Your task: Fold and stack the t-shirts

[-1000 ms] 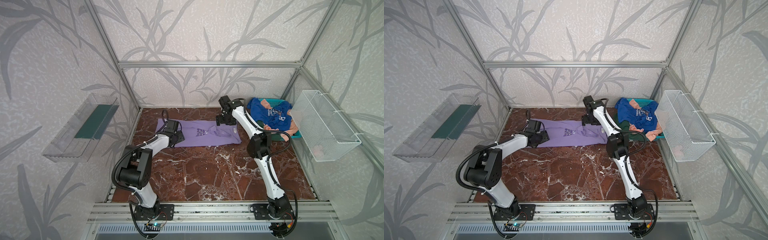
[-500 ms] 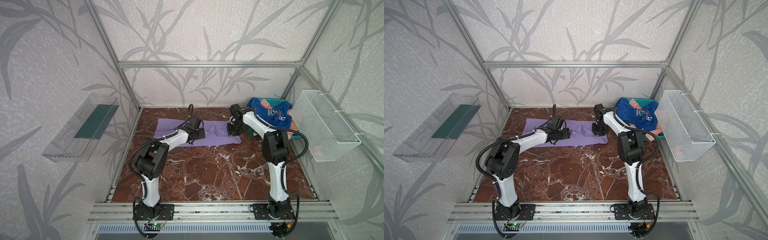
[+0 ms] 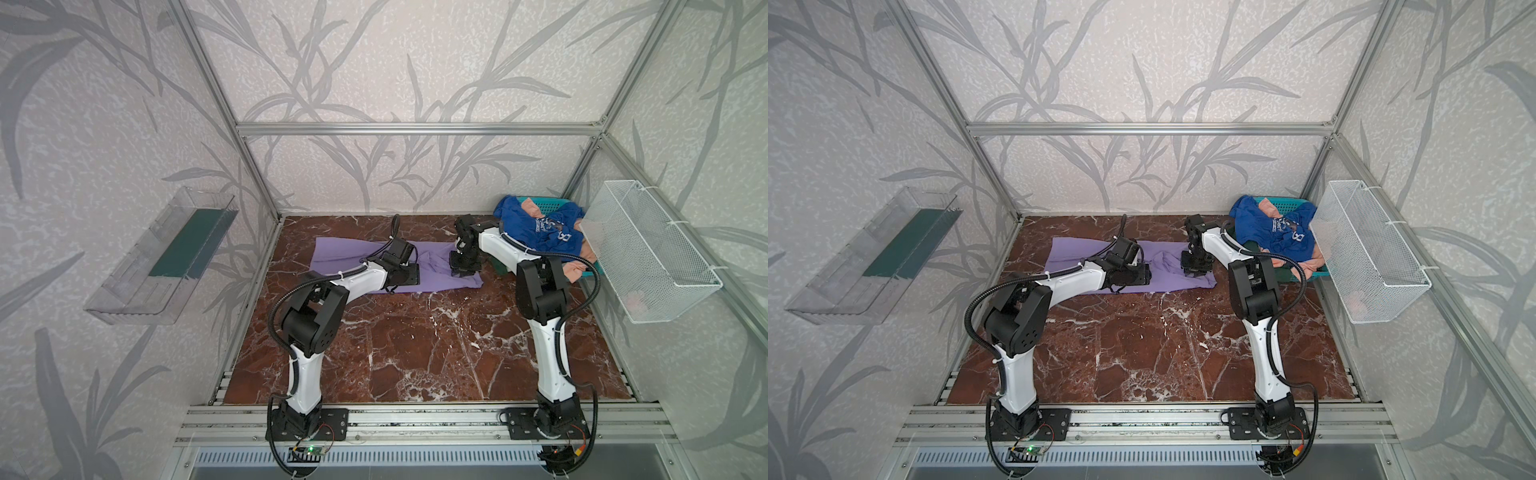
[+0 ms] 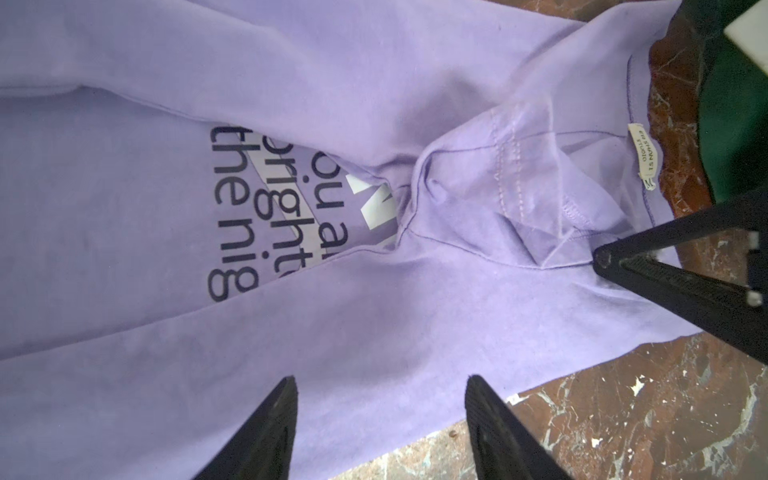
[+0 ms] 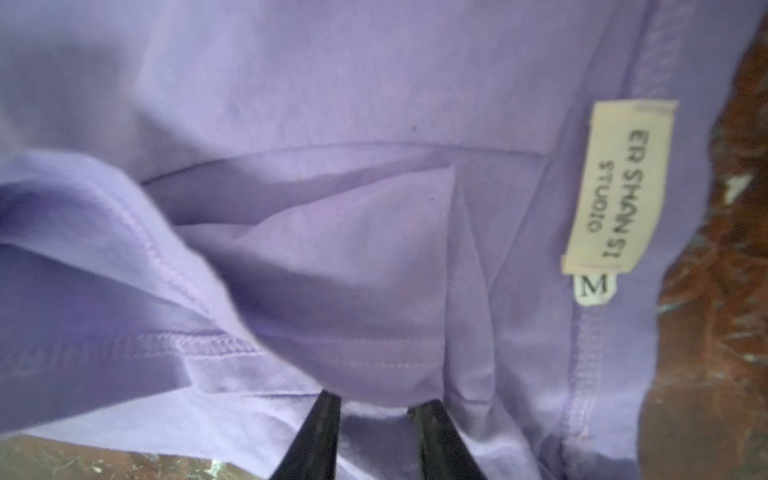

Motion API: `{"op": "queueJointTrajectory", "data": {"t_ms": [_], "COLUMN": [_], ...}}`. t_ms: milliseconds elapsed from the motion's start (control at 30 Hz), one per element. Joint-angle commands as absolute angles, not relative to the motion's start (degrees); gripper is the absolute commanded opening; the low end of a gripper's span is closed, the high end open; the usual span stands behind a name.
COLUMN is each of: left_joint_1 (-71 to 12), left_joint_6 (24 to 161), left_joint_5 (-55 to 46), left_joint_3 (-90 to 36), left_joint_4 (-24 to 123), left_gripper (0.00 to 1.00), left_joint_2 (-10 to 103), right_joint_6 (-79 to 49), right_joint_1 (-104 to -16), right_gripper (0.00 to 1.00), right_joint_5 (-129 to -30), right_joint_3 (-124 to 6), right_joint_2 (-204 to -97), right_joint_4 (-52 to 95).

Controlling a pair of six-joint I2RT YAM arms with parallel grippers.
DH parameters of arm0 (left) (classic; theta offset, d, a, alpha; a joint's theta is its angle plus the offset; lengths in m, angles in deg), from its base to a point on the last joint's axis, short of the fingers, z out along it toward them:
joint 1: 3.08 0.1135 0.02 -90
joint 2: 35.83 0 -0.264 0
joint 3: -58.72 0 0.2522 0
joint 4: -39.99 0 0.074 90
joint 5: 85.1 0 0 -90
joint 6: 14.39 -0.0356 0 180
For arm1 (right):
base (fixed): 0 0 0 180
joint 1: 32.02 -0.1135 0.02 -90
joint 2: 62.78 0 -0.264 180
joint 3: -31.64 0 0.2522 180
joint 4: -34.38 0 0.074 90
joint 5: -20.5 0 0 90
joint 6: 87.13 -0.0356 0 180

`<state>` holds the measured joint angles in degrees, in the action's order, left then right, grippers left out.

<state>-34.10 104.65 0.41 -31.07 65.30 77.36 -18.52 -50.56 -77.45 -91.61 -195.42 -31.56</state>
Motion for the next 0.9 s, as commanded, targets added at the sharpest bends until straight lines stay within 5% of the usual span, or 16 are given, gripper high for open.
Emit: {"op": "queueJointTrajectory", "data": {"t_ms": [0, 433, 867], "left_joint_1": [-34.30, -34.74, -34.87], "left_joint_6": [103.56, 103.02, 102.67], "left_joint_5": [0.18, -1.06, -0.50], "left_joint_3": [-32.41, -34.01, -34.38], "left_joint_4": [65.35, 66.32, 67.72], "left_gripper": [0.64, 0.63, 0.63], "left_joint_2": [77.50, 79.74, 81.01], "right_joint_6": [-17.81, -16.71, -16.83], "right_joint_1": [-50.73, -51.09, -51.26], "right_gripper": [0.36, 0.43, 0.14], "right_joint_5": [-73.30, -69.93, -69.13], "right_joint_3": [-94.67, -100.94, -105.96], "right_joint_2": [-196.46, -200.26, -202.79], "right_joint_4": [-33.70, -35.49, -37.60]}}
